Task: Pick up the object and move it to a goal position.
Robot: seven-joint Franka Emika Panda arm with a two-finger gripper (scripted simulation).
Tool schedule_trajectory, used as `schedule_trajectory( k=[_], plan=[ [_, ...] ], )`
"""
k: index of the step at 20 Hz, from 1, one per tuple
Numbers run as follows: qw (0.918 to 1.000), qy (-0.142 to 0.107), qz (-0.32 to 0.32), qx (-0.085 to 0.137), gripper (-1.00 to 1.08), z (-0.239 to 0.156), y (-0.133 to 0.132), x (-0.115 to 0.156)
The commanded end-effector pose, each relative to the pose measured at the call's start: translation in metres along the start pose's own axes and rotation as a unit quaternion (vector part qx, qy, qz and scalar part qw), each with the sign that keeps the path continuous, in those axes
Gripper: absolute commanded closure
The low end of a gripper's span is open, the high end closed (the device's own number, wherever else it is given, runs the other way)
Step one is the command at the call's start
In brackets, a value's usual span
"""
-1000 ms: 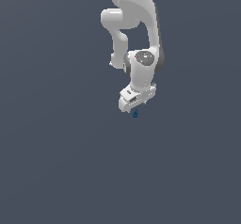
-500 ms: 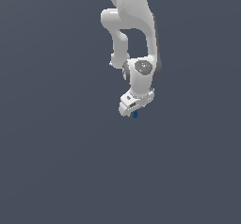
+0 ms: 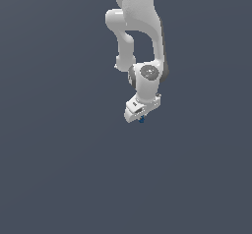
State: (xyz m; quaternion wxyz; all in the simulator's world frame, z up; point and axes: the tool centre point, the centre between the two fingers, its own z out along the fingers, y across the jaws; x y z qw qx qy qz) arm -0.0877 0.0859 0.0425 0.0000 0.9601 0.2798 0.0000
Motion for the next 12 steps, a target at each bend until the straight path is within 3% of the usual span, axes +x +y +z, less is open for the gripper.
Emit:
schedule_trajectory(
  k=[1,12],
  plan=[
    [1.0,0.0,0.0,0.0,1.08,0.0,0.0,0.0],
    [1.0,0.0,0.0,0.0,1.08,-0.012,0.012,0.0]
  ],
)
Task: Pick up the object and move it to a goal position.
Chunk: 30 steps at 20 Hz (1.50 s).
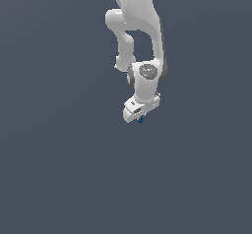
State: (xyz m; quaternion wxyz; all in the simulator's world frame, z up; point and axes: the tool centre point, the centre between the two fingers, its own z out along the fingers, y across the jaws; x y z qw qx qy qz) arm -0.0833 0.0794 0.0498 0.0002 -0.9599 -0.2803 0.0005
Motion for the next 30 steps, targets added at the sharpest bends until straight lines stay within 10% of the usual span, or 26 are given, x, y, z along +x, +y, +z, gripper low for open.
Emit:
schedule_trajectory(
  k=[1,30],
  plan=[
    [1.0,0.0,0.0,0.0,1.08,-0.008,0.008,0.0],
    [1.0,0.001,0.0,0.0,1.08,-0.198,0.215,0.013]
  ],
)
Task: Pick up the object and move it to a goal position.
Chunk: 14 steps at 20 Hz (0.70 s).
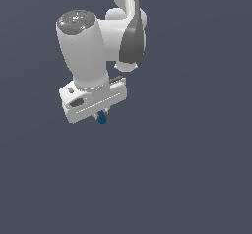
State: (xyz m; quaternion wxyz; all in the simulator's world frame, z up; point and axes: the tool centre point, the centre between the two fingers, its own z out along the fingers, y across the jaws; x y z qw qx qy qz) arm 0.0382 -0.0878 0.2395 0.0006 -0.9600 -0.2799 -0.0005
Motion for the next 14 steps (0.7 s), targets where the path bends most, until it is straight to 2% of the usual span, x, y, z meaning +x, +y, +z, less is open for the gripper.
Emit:
schedule_trajectory(
  k=[1,7,14],
  plan=[
    [1.0,0.0,0.0,0.0,1.08,-0.014,0.015,0.001],
    [1.0,-0.001,0.0,0.0,1.08,-0.039,0.044,0.005],
    [1.0,-0.001,0.0,0.0,1.08,-0.057,0.065,0.008]
  ],
)
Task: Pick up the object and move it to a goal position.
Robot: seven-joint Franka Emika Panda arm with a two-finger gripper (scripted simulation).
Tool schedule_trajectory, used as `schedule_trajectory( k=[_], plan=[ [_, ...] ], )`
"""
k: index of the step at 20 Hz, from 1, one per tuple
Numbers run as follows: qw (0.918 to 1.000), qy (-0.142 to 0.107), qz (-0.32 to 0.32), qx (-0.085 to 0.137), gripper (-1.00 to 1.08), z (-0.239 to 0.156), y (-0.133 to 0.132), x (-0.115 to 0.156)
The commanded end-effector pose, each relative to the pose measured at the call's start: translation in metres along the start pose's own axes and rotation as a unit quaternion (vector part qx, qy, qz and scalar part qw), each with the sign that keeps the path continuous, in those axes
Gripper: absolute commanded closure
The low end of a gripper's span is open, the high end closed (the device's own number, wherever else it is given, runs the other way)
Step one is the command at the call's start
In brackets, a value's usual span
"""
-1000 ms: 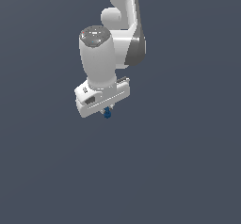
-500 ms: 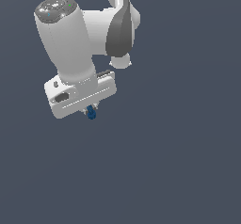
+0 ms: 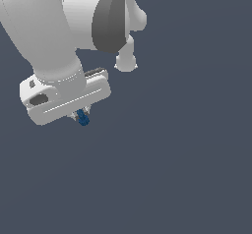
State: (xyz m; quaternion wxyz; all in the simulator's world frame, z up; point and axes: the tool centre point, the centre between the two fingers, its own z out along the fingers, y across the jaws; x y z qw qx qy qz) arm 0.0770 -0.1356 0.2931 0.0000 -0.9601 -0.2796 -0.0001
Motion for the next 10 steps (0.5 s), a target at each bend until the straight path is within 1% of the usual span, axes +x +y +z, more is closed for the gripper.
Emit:
schedule_trajectory(
  k=[1,10],
  plan=[
    [1.0,0.0,0.0,0.0,1.08,-0.0049,0.0055,0.0011],
    [1.0,0.0,0.0,0.0,1.08,-0.0106,0.0125,0.0028]
  ],
)
